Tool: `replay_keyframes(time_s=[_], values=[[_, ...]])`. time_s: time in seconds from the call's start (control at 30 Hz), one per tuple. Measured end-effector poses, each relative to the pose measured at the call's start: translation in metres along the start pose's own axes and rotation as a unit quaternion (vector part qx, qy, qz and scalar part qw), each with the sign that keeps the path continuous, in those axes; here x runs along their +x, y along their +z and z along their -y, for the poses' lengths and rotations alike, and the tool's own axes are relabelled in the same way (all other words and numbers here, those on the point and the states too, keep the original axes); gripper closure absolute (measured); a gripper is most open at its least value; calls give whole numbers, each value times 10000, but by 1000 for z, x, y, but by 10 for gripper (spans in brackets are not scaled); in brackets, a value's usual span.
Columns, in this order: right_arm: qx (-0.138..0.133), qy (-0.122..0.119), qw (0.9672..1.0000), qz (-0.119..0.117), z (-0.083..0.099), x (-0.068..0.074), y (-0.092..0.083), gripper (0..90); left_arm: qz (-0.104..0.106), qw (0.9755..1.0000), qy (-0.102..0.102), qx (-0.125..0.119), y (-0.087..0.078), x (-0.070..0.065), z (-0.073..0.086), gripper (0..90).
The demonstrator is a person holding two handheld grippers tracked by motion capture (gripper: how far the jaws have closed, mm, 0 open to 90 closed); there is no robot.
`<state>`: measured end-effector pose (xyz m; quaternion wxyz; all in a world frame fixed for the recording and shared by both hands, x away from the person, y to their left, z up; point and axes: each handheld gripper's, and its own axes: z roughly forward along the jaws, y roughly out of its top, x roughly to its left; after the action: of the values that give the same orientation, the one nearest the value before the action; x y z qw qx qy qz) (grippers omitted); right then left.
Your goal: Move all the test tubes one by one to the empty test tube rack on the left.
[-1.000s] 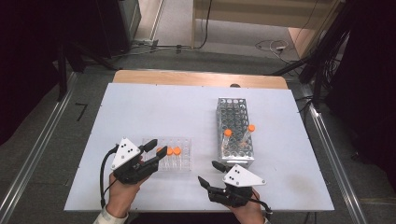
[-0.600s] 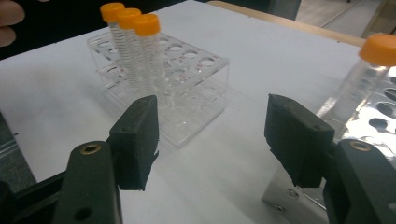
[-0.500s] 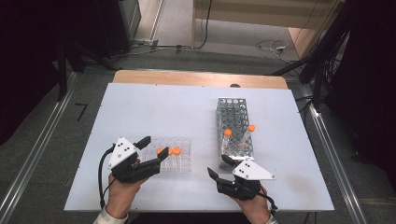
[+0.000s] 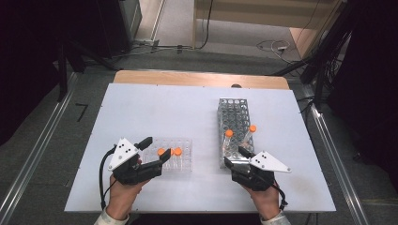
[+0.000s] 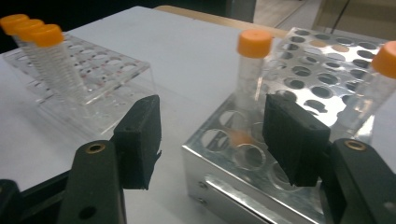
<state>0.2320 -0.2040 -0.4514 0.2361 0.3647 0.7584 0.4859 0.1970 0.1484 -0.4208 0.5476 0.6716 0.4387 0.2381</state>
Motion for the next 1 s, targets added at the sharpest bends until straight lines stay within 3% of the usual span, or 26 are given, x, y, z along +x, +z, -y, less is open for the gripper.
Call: replay_keyframes(time_s=[0.37, 0.7, 1.0], values=[[-50, 220, 9986, 477, 1, -29, 1, 373, -7, 10000, 3, -18, 0, 0, 0, 252], [-28, 241, 9966, 789, 2, -43, 6, 386, -5, 10000, -1, -35, -1, -1, -1, 253], [-1, 407, 9935, 1061, -1, -64, 20, 462, 18, 10000, 12, -34, 0, -3, 0, 253]])
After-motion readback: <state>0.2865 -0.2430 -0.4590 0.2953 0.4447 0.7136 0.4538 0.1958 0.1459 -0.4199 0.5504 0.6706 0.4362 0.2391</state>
